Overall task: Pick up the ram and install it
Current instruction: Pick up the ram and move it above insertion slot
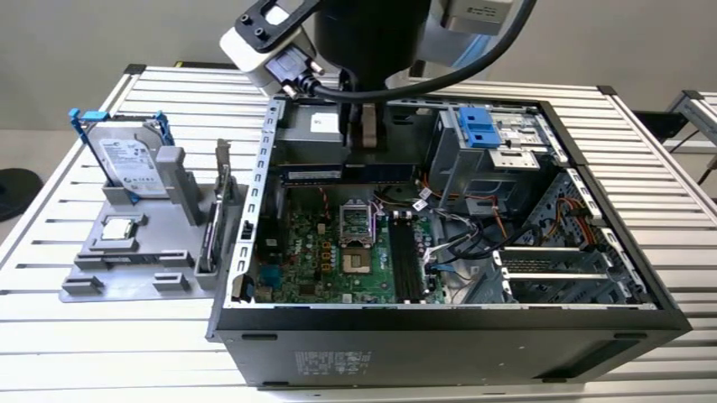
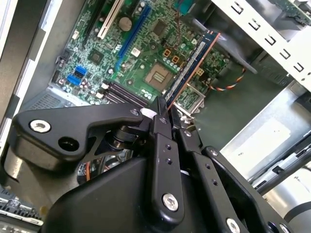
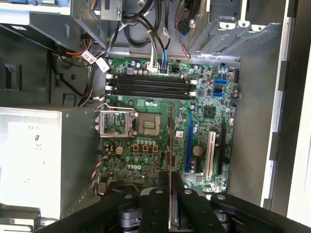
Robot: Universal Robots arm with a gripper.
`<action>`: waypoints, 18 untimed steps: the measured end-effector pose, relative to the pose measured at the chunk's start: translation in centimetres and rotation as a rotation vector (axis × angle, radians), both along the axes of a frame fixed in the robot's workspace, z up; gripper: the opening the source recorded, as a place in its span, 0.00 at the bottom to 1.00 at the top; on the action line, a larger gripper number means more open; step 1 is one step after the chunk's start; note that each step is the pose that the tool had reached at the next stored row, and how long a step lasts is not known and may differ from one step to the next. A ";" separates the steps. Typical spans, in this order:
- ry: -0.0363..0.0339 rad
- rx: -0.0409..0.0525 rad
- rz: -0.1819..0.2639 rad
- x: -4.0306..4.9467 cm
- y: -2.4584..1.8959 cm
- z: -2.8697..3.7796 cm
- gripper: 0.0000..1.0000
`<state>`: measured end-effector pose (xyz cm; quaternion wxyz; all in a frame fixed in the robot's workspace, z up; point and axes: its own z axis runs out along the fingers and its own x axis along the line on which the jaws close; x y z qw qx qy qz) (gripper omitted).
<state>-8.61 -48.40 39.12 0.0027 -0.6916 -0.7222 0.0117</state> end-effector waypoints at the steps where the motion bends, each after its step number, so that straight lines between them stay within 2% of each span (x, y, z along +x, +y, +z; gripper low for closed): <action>1: 0.0000 0.0000 0.000 0.11 0.00 0.00 0.00; 18: 0.0000 0.0000 0.000 2.17 0.00 0.00 0.00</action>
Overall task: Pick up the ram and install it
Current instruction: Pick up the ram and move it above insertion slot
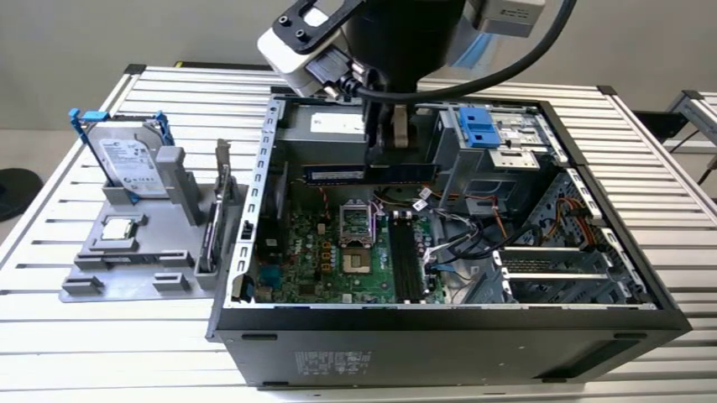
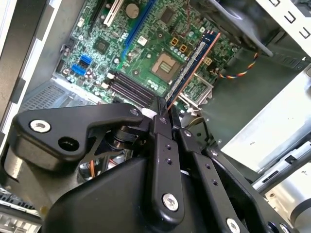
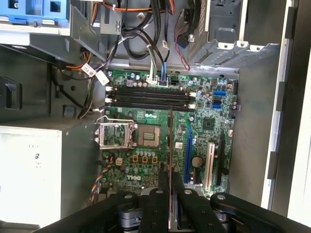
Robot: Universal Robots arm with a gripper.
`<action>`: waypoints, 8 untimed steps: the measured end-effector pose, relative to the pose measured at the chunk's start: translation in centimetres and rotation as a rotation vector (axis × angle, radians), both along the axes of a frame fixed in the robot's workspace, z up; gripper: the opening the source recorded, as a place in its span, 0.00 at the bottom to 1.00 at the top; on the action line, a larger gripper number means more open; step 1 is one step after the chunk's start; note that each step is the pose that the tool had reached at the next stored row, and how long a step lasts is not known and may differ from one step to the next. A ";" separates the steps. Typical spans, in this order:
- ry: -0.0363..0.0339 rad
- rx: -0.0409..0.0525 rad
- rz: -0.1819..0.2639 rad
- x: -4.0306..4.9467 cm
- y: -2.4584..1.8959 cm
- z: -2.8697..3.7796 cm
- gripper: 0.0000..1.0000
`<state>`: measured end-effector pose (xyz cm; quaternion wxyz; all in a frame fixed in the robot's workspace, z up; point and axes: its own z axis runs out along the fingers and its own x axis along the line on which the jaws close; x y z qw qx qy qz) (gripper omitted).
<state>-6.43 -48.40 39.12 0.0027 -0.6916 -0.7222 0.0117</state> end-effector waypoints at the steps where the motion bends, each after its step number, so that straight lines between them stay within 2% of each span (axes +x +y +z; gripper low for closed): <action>1: 0.0000 0.0000 0.000 0.12 0.00 0.00 0.00; 8: 0.0000 0.0000 0.000 0.91 0.00 0.00 0.00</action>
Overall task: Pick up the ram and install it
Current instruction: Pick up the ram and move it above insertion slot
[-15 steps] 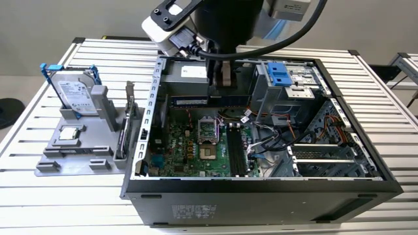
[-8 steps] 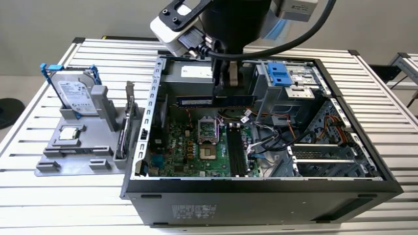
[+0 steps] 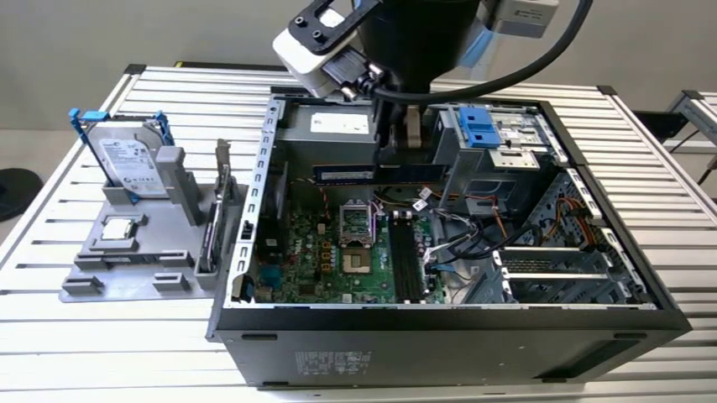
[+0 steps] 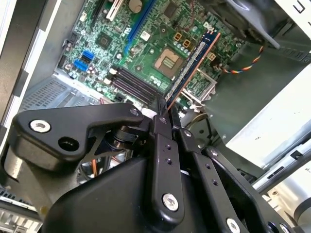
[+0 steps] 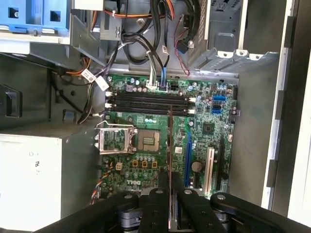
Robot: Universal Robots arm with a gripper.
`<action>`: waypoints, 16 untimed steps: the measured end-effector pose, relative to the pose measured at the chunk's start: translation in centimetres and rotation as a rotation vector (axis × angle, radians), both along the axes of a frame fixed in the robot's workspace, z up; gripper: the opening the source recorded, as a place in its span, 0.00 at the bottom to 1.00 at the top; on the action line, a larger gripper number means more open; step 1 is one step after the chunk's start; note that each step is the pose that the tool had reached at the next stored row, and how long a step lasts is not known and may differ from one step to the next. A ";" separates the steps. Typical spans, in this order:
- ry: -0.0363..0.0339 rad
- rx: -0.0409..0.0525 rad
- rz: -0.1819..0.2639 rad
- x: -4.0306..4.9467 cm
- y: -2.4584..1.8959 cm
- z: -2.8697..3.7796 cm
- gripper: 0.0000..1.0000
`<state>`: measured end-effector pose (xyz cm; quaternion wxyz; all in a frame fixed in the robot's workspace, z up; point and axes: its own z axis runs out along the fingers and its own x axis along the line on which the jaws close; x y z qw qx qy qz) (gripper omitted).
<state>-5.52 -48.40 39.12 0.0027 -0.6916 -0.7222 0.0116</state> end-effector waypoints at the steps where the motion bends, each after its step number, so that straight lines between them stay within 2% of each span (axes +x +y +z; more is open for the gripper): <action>1: 0.0000 0.0000 0.000 0.11 0.00 0.00 0.00; 16: 0.0000 0.0000 0.000 1.02 0.00 0.00 0.00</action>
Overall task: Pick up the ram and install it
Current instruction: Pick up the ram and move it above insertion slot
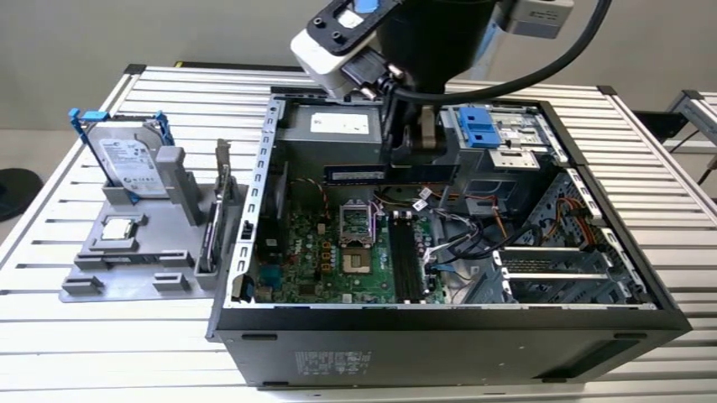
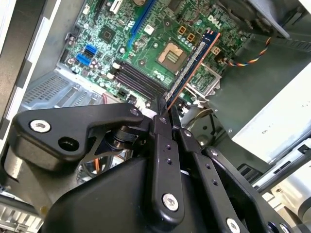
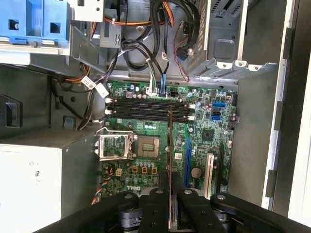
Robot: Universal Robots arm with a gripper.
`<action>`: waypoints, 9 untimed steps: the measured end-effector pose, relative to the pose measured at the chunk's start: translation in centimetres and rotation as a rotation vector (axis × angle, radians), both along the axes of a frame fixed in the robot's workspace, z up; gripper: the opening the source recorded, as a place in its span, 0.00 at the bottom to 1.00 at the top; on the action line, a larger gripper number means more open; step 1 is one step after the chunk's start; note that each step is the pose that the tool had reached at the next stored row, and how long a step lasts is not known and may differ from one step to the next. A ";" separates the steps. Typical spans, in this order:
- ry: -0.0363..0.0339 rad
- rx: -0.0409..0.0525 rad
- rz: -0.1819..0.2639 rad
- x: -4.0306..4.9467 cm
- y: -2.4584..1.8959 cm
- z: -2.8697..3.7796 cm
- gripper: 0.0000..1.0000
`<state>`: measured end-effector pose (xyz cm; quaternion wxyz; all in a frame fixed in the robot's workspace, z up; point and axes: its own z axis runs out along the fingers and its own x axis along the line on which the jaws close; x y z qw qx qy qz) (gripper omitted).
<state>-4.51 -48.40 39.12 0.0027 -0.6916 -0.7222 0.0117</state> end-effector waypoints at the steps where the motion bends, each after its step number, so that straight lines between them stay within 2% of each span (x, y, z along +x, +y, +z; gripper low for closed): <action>1: 0.0000 0.0000 0.000 0.03 0.00 0.00 0.00; 9: 0.0000 0.0001 -0.006 0.13 0.00 0.00 0.00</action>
